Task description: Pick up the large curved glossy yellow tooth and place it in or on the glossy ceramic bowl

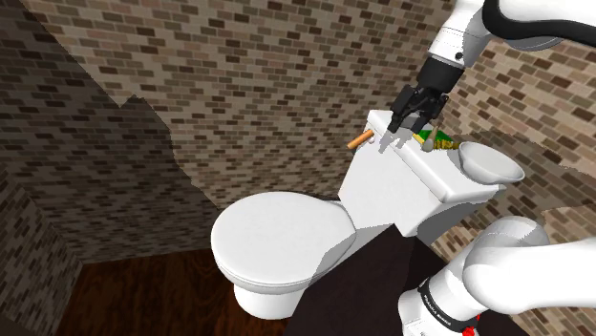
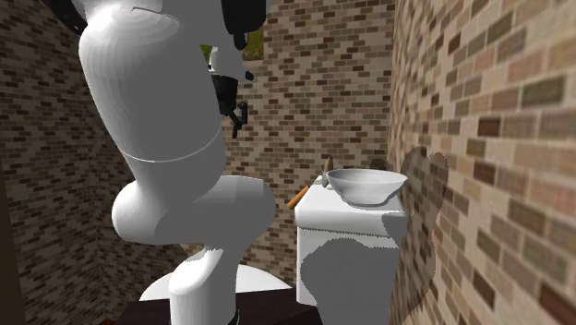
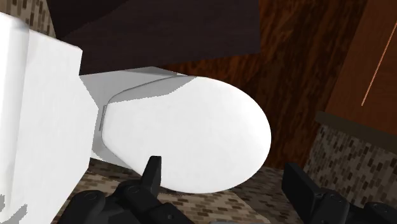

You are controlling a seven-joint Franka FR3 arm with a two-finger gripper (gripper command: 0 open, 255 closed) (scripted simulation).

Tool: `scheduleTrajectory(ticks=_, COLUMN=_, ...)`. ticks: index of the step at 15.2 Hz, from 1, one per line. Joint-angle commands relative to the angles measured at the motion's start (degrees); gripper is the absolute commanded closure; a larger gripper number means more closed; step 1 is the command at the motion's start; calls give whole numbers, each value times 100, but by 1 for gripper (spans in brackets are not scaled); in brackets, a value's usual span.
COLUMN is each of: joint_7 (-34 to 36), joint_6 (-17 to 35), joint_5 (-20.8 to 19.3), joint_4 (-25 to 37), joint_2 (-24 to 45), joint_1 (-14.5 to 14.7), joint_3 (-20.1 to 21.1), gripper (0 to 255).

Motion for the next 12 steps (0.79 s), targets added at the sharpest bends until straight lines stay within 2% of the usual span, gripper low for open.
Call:
scheduleTrajectory(ticks=1, joint_7=0, joint_6=0, joint_5=0, joint_4=0, joint_2=0, joint_1=0, joint_3=0, gripper=0)
scheduleTrajectory(ticks=12, joint_7=-2247, joint_6=-813, joint_5=-898, joint_4=1187, joint_2=1413, joint_1=-105, joint_3=-1553, gripper=0)
